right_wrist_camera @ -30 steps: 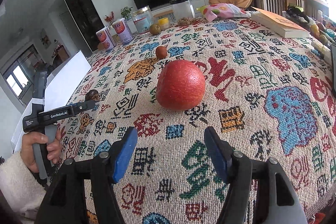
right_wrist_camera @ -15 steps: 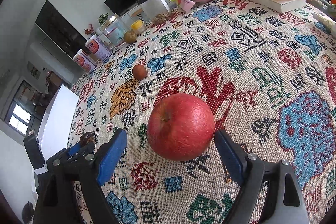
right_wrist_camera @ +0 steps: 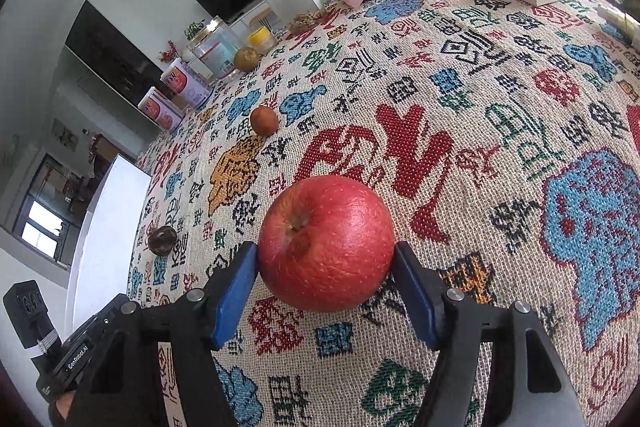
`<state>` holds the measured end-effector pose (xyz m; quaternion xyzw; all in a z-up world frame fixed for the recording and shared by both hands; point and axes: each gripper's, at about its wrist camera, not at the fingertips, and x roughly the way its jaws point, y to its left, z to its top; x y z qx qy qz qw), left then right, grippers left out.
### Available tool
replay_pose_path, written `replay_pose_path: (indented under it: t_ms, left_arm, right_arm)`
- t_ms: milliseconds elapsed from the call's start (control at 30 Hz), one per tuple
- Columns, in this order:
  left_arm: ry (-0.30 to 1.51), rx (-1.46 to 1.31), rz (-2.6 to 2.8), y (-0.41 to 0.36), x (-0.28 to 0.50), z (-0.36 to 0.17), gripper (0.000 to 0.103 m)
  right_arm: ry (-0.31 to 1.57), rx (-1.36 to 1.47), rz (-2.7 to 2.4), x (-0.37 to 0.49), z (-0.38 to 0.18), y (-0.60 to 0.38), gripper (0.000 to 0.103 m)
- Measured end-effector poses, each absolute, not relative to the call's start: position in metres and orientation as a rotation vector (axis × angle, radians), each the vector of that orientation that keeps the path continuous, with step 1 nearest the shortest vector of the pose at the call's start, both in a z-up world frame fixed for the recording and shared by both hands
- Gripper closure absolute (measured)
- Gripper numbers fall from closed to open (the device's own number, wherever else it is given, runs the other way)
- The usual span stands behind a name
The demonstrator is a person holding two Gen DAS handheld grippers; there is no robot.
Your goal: Organize fruits
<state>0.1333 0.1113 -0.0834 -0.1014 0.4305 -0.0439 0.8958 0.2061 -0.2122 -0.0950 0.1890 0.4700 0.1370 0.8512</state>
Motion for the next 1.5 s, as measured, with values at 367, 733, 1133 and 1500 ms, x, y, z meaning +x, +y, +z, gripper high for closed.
replay_pose_path:
  t_ms: [367,733,1133,1500]
  left_arm:
    - [0.926,-0.035,-0.034,0.082,0.203,-0.115,0.047]
    - [0.803,-0.379,-0.161,0.125,0.122,-0.040,0.060]
    - [0.661,-0.594,0.191,0.305,-0.030,0.040,0.059]
    - [0.808,-0.554,0.546,0.389,-0.039,-0.043,0.058]
  right_arm:
    - [0.973,0.175,0.234,0.212,-0.088,-0.190,0.029]
    - [0.952,0.287,0.316,0.198,-0.066,-0.189,0.035]
    - [0.945,0.241,0.976,0.153,0.032,0.059,0.035]
    - [1.083,-0.060,1.150,0.092,-0.022,0.271,0.035]
